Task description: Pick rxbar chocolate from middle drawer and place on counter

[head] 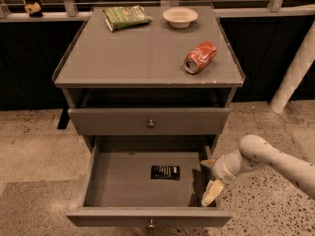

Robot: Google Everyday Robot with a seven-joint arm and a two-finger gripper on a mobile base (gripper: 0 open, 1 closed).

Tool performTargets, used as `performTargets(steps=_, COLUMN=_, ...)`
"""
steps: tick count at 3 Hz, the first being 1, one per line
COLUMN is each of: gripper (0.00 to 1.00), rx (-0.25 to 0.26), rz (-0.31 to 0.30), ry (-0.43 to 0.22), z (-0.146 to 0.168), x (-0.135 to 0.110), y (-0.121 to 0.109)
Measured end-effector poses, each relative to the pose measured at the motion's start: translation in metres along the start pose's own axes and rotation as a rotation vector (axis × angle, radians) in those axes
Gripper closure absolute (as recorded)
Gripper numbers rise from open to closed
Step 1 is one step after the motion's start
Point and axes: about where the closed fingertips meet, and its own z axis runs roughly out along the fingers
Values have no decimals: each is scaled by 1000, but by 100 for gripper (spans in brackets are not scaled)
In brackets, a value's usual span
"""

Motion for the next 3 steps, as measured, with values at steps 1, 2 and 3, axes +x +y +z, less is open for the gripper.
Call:
performTargets(steps=1, gripper=0, rx=-15, rz=-21, ry=2, z=15, x=-6, y=-4)
performTargets(steps=2, gripper=0, rx=11, rz=-86, ry=-27, z=78, x=-50, y=-28)
performTargets(steps=3, gripper=0, rx=11, rz=-86, ry=-27, z=78, x=-50, y=-28)
